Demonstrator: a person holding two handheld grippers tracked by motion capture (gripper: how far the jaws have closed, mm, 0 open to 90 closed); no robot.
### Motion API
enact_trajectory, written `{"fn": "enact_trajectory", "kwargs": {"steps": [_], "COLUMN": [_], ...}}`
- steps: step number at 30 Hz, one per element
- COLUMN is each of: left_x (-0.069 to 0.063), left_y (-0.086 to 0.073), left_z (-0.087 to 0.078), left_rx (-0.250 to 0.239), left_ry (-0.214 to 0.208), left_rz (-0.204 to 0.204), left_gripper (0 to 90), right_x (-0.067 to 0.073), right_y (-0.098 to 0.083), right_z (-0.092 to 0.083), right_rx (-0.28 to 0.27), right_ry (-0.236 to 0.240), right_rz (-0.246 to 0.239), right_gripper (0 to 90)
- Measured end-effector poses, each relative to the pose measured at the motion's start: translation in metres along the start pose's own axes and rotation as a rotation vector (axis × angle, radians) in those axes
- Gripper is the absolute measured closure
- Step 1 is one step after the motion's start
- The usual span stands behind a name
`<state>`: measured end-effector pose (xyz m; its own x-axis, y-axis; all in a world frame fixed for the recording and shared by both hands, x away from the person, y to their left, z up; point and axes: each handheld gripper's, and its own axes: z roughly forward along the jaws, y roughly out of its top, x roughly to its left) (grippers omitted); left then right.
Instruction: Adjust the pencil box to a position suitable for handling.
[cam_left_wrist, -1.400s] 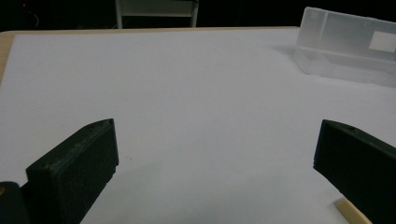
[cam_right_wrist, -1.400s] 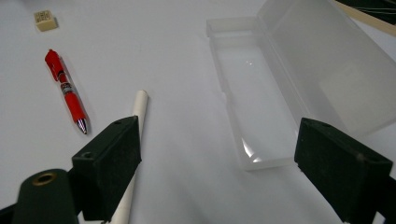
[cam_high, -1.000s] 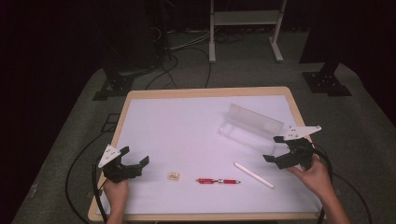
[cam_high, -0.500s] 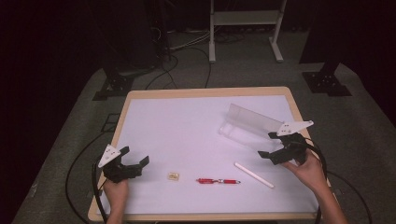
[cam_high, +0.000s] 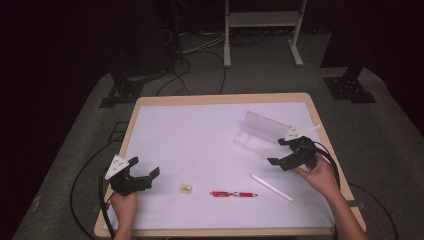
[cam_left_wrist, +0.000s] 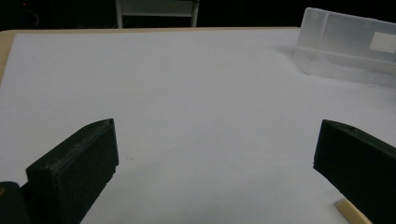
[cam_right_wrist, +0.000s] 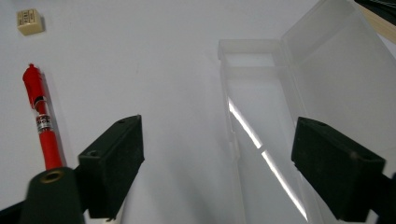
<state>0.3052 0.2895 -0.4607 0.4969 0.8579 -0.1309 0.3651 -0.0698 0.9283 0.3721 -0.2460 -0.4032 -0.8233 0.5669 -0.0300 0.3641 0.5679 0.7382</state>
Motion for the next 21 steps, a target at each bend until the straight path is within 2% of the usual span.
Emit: {"fn": "enact_trajectory", "kwargs": {"steps": [10, 21], "left_x": [0.000, 0.000], "left_y": [0.000, 0.000], "left_z": [0.000, 0.000], "left_rx": [-0.001, -0.002], "left_ry": [0.001, 0.002], "left_rz": [-0.003, -0.006], "left_gripper": [0.0, 0.0], "right_x": [-0.006, -0.011], "right_y": [0.009, 0.009], "right_z": [0.017, 0.031], "right_rx": [0.018, 0.047], "right_ry": [0.006, 0.017], "right_rz": [-0.021, -0.024], "right_gripper": [25.0, 33.1]}}
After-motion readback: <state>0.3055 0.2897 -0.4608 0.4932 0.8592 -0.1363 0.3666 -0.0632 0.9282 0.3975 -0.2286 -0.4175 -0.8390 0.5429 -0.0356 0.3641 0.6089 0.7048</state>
